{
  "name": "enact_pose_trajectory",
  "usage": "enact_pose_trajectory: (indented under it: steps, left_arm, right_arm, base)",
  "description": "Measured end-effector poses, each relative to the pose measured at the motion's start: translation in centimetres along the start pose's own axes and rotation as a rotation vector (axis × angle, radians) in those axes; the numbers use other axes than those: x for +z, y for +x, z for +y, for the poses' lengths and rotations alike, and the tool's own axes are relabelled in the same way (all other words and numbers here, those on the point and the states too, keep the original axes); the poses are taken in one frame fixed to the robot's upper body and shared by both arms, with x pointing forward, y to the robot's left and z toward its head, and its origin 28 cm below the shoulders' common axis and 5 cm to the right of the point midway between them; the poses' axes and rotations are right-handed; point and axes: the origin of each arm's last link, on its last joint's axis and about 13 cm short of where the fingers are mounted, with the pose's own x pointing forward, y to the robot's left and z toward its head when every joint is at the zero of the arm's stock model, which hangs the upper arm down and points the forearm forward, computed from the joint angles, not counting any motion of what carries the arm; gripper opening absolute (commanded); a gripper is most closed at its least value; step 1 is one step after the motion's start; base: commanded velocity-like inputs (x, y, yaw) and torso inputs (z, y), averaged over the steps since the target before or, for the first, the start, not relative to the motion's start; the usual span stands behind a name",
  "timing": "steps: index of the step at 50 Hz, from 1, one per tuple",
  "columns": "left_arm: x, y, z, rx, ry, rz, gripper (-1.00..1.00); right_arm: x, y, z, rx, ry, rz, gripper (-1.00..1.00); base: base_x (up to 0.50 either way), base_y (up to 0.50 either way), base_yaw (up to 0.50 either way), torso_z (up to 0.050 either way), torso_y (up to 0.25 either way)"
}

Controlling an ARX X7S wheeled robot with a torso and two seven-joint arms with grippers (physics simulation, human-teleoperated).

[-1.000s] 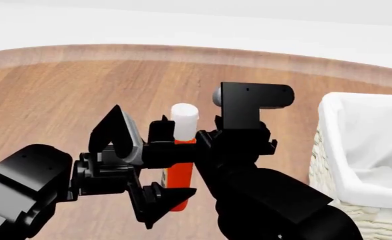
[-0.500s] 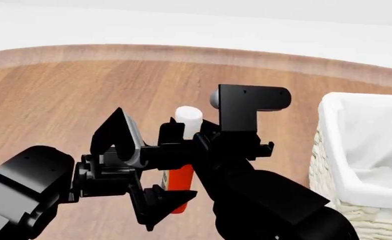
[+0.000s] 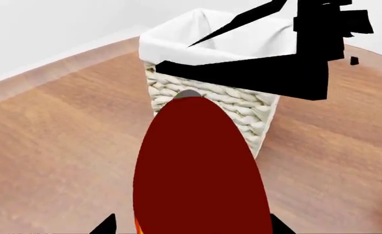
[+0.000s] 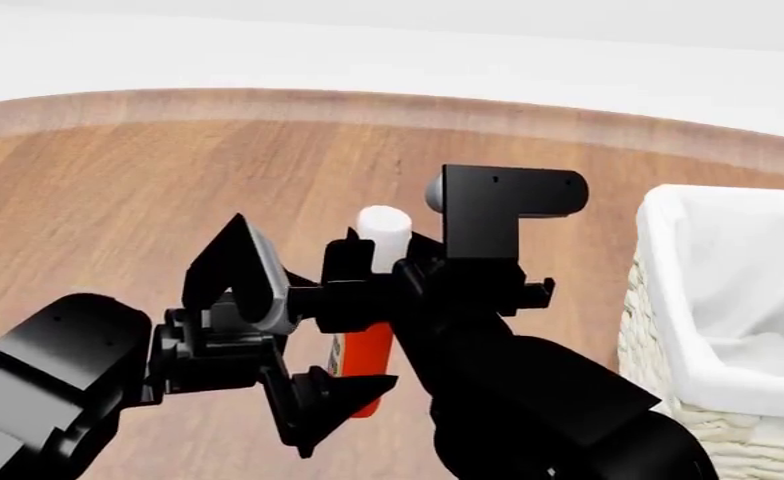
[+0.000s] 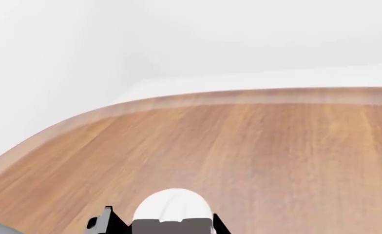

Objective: Pick up the ketchup, and put it in the basket.

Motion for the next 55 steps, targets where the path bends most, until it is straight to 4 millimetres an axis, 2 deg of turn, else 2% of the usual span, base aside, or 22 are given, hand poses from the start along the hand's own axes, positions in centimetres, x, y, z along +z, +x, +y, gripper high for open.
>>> enact_pose_trajectory:
  steps: [14,38,46,55]
  left_arm:
    - [-0.4,-0.2,0.0,0.005,0.001,0.005,1.00]
    - [-0.6,-1.3,-0.2,0.063,0.016,-0.026,1.00]
    - [-1.1,-1.6,-0.1,0.151,0.030,-0.077,1.00]
    - [-1.5,-1.8,-0.2,0.341,0.030,-0.183,1.00]
  right_arm:
    - [0.5,0.6,-1.4,-0.053,0.006,-0.021,-1.00]
    - [2.1,0.1,-3.3,-0.145,0.000,-0.075,-1.00]
    - [2.8,-0.2,-3.6,-0.164,-0.007,-0.092,-1.00]
    - [4.1,-0.7,-3.7,-0.176,-0.028,-0.116,-1.00]
  base:
    - [0.00,0.00,0.00,0.000,0.001]
    - [0.00,0.00,0.00,0.000,0.000]
    - [0.00,0.00,0.00,0.000,0.000]
    - [0.00,0.00,0.00,0.000,0.000]
